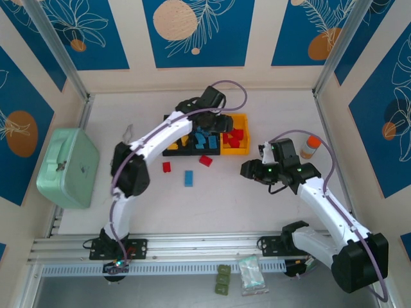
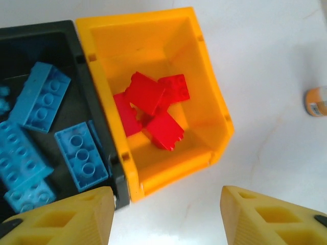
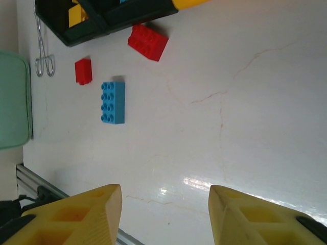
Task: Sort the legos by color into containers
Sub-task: Place the lego in the container, then pick up the lego from the center of the table.
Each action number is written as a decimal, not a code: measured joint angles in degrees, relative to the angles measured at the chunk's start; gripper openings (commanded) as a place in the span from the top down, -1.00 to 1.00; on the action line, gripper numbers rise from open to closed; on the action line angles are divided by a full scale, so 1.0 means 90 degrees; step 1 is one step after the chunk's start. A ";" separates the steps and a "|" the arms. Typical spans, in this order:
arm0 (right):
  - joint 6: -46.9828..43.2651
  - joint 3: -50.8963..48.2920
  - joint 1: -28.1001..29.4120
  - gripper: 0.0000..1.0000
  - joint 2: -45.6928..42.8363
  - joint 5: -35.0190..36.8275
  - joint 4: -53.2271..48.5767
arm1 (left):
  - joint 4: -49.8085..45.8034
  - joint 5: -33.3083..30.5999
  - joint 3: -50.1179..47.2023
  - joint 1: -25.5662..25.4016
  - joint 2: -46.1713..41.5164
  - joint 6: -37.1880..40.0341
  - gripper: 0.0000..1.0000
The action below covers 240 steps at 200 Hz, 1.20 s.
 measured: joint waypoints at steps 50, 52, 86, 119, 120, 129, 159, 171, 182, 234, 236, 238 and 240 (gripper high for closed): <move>-0.0010 0.0192 0.0525 -0.07 0.0376 0.0129 0.0257 | 0.0464 -0.0070 -0.2705 0.0000 -0.2021 -0.0007 -0.18; -0.0007 0.0192 0.0554 -0.07 0.0379 0.0129 0.0272 | 0.0464 -0.0085 -0.2805 0.0000 -0.2067 -0.0010 -0.18; -0.0007 0.0192 0.0874 -0.07 0.0471 0.0126 0.0457 | 0.0534 -0.0272 -0.4102 0.0000 -0.2416 -0.0080 -0.20; -0.0007 0.0192 0.0918 -0.07 0.0544 0.0134 0.0512 | 0.0610 -0.0447 -0.4852 0.0000 -0.2501 -0.0364 -0.32; -0.0007 0.0192 0.0920 -0.07 0.0544 0.0134 0.0512 | 0.0617 -0.0452 -0.4886 0.0000 -0.2504 -0.0362 -0.32; -0.0007 0.0192 0.0928 -0.07 0.0544 0.0134 0.0517 | 0.0658 -0.0512 -0.5054 0.0000 -0.2550 -0.0418 -0.33; -0.0007 0.0192 0.0937 -0.07 0.0619 0.0134 0.0559 | 0.0755 -0.0702 -0.5493 -0.0010 -0.2596 -0.0702 -0.37; -0.0010 0.0192 0.0937 -0.07 0.0678 0.0134 0.0585 | 0.0804 -0.0736 -0.5649 -0.0019 -0.2586 -0.0770 -0.36; -0.0017 0.0192 0.0937 -0.07 0.0736 0.0131 0.0605 | 0.0891 -0.0753 -0.5763 -0.0039 -0.2555 -0.0855 -0.35; -0.0022 0.0192 0.0937 -0.07 0.0891 0.0134 0.0651 | 0.1258 -0.0755 -0.5858 -0.0180 -0.2115 -0.1064 -0.18; -0.0022 0.0192 0.0937 -0.07 0.0894 0.0134 0.0651 | 0.1273 -0.0753 -0.5858 -0.0182 -0.2103 -0.1093 -0.14; -0.0022 0.0192 0.0937 -0.07 0.0896 0.0134 0.0648 | 0.1277 -0.0753 -0.5858 -0.0187 -0.2086 -0.1069 -0.12; -0.0022 0.0192 0.0937 -0.07 0.0901 0.0134 0.0651 | 0.1285 -0.0755 -0.5858 -0.0187 -0.2076 -0.1069 -0.09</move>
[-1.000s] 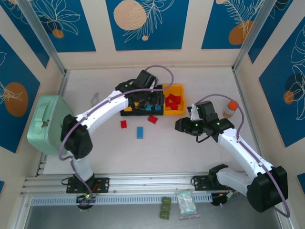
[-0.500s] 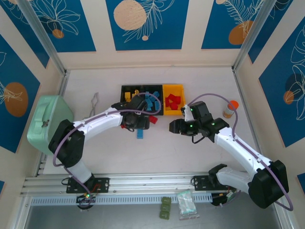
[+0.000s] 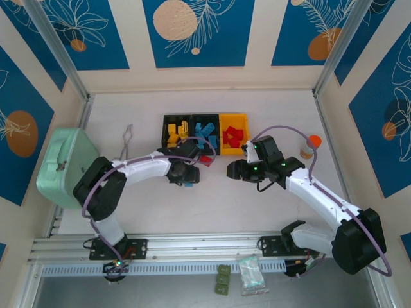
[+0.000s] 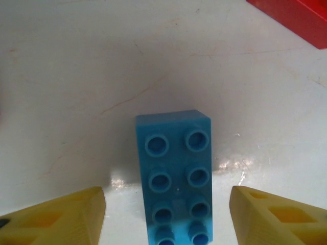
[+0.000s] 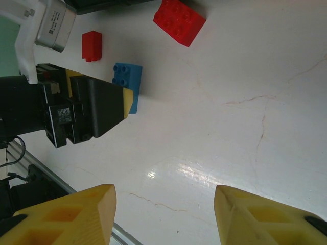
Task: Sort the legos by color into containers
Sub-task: Pick up the lego from the center of the table.
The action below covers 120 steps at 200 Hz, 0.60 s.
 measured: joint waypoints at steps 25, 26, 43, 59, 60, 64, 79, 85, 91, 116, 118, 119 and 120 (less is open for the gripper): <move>0.0000 0.0000 0.0000 -0.07 0.0005 0.0002 0.0002 | 0.0083 -0.0002 0.0000 -0.0022 0.0155 -0.0046 0.35; 0.0000 0.0000 0.0000 -0.07 0.0005 0.0002 0.0002 | 0.0085 0.0000 0.0000 -0.0022 0.0158 -0.0036 0.36; 0.0000 0.0000 0.0000 -0.07 0.0005 0.0024 0.0002 | 0.0087 -0.0015 0.0012 -0.0024 0.0170 -0.0090 0.46; 0.0000 0.0000 0.0000 -0.07 0.0007 0.0046 0.0000 | 0.0073 -0.0024 0.0019 -0.0024 0.0168 -0.0058 0.46; 0.0000 0.0000 0.0000 -0.07 0.0007 0.0046 0.0000 | 0.0073 -0.0024 0.0022 -0.0024 0.0168 -0.0061 0.46; 0.0000 0.0000 0.0000 -0.07 0.0007 0.0049 0.0002 | 0.0058 -0.0027 0.0029 -0.0024 0.0165 -0.0058 0.46; 0.0000 0.0000 0.0000 -0.07 0.0007 0.0056 0.0002 | -0.0029 -0.0029 0.0063 -0.0024 0.0148 -0.0046 0.46; 0.0000 0.0000 0.0000 -0.07 0.0007 0.0070 0.0002 | -0.0083 -0.0034 0.0092 -0.0024 0.0129 -0.0022 0.46; 0.0000 0.0000 0.0000 -0.07 0.0007 0.0070 0.0002 | -0.0146 -0.0041 0.0131 -0.0024 0.0100 0.0000 0.45; 0.0000 0.0000 0.0000 -0.07 0.0007 0.0095 0.0012 | -0.0427 -0.0049 0.0493 -0.0024 -0.0058 0.0119 0.45; 0.0002 0.0000 0.0000 -0.07 0.0007 0.0095 0.0017 | -0.0447 -0.0049 0.0542 -0.0024 -0.0066 0.0136 0.45; 0.0002 0.0000 0.0000 -0.07 0.0007 0.0095 0.0017 | -0.0469 -0.0049 0.0578 -0.0024 -0.0070 0.0148 0.45; 0.0002 0.0000 0.0000 -0.07 0.0007 0.0095 0.0019 | -0.0478 -0.0049 0.0593 -0.0022 -0.0070 0.0160 0.46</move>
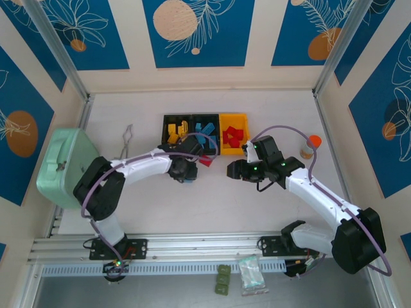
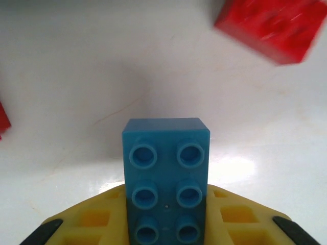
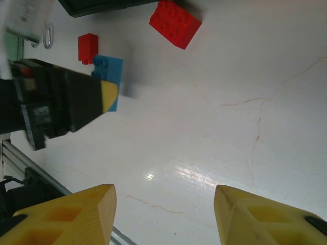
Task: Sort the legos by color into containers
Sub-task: Pick up the lego from the center of the table, then place the lego in the container.
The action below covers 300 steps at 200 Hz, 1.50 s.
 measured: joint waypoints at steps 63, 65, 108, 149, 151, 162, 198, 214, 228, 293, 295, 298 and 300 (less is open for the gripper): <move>0.0058 -0.0029 0.0000 -0.06 -0.0010 0.0012 0.0131 | -0.0580 -0.0044 0.2441 0.0087 0.0512 0.0590 0.45; 0.0066 -0.0034 0.0000 -0.07 -0.0012 0.0015 0.0131 | -0.0595 -0.0044 0.2511 0.0092 0.0559 0.0614 0.45; 0.0121 -0.0231 -0.0015 -0.06 -0.0197 0.0032 0.0153 | -0.0959 0.0117 0.4155 0.0355 0.1836 0.0899 0.44; 0.0185 -0.0369 -0.0085 -0.07 -0.0355 0.0049 0.0151 | -0.1384 0.0248 0.5411 0.0702 0.2980 0.1035 0.43; 0.0185 -0.0374 -0.0087 -0.06 -0.0357 0.0049 0.0148 | -0.1401 0.0248 0.5469 0.0714 0.3028 0.1049 0.42; 0.0189 -0.0398 -0.0114 -0.07 -0.0355 0.0049 0.0148 | -0.1494 0.0250 0.5778 0.0780 0.3264 0.1071 0.42; 0.0189 -0.0408 -0.0158 -0.07 -0.0355 0.0049 0.0146 | -0.1603 0.0316 0.6436 0.0911 0.3767 0.1073 0.38; 0.0189 -0.0408 -0.0170 -0.07 -0.0355 0.0049 0.0146 | -0.1656 0.0369 0.6688 0.0937 0.3959 0.1073 0.36; 0.0189 -0.0408 -0.0187 -0.07 -0.0355 0.0049 0.0143 | -0.1661 0.0403 0.6904 0.0937 0.4131 0.1076 0.32; 0.0238 -0.0408 -0.0206 -0.07 -0.0357 0.0049 0.0143 | -0.1800 0.0483 0.6972 0.0935 0.4238 0.1129 -0.11; 0.0238 -0.0408 -0.0206 -0.07 -0.0355 0.0049 0.0143 | -0.1787 0.0483 0.6953 0.0935 0.4231 0.1127 -0.11; 0.0240 -0.0408 -0.0204 -0.07 -0.0355 0.0049 0.0143 | -0.1783 0.0483 0.6926 0.0935 0.4216 0.1124 -0.10; 0.0238 -0.0408 -0.0204 -0.07 -0.0355 0.0049 0.0143 | -0.1780 0.0483 0.6902 0.0935 0.4192 0.1127 -0.10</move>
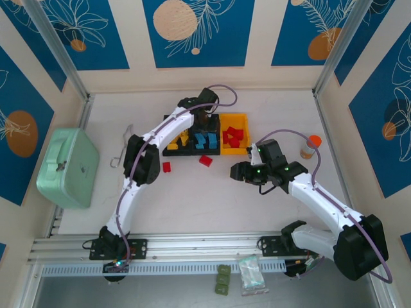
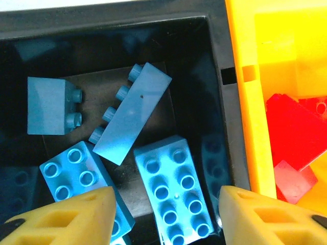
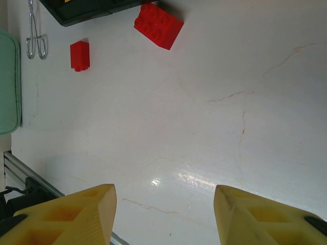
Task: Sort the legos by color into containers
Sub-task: Place the lego in the container, then pick up the lego from the center of the table.
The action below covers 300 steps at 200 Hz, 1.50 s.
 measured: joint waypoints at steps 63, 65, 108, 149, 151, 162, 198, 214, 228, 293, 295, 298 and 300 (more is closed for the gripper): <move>-0.0007 0.0012 0.0423 -0.17 0.0138 0.0148 0.0010 | 0.0522 -0.0005 -0.2159 -0.0080 -0.2035 -0.0005 -0.16; 0.0000 0.0015 0.0444 -0.18 0.0153 0.0158 0.0010 | 0.0542 -0.0007 -0.2234 -0.0083 -0.2110 -0.0002 -0.16; -0.0005 0.0148 0.0801 -0.21 0.0444 0.0231 0.0168 | 0.1090 -0.0372 -0.4721 -0.0100 -0.4158 -0.0032 -0.21; -0.0129 0.0614 0.1224 -0.21 0.0884 0.0262 0.0391 | 0.1236 -0.0746 -0.6768 -0.0068 -0.5333 -0.0202 -0.26; -0.0126 0.0641 0.1241 -0.21 0.0911 0.0262 0.0408 | 0.1234 -0.0755 -0.6849 -0.0066 -0.5382 -0.0228 -0.27; -0.0163 0.0775 0.1350 -0.21 0.1071 0.0260 0.0508 | 0.1280 -0.0809 -0.7223 -0.0029 -0.5632 -0.0284 -0.29; -0.0272 0.1290 0.1732 -0.21 0.1637 0.0279 0.0646 | 0.1545 -0.0916 -0.8019 0.0126 -0.6101 -0.0500 -0.34; -0.0318 0.1464 0.1892 -0.21 0.1802 0.0313 0.0648 | 0.1727 -0.0950 -0.8208 0.0231 -0.6040 -0.0561 -0.38; -0.0328 0.1562 0.1994 -0.21 0.1875 0.0338 0.0651 | 0.1899 -0.0984 -0.8293 0.0306 -0.5901 -0.0583 -0.37; -0.0333 0.1588 0.2091 -0.19 0.1892 0.0546 0.0573 | 0.2722 -0.1207 -0.8303 0.0512 -0.4668 -0.0580 -0.20; -0.0333 0.1588 0.2091 -0.20 0.1892 0.0554 0.0566 | 0.2730 -0.1214 -0.8303 0.0522 -0.4634 -0.0583 -0.19; -0.0333 0.1588 0.2091 -0.19 0.1892 0.0566 0.0556 | 0.2747 -0.1219 -0.8303 0.0532 -0.4600 -0.0571 -0.15; -0.0333 0.1588 0.2091 -0.19 0.1892 0.0576 0.0551 | 0.2759 -0.1224 -0.8303 0.0534 -0.4578 -0.0576 -0.13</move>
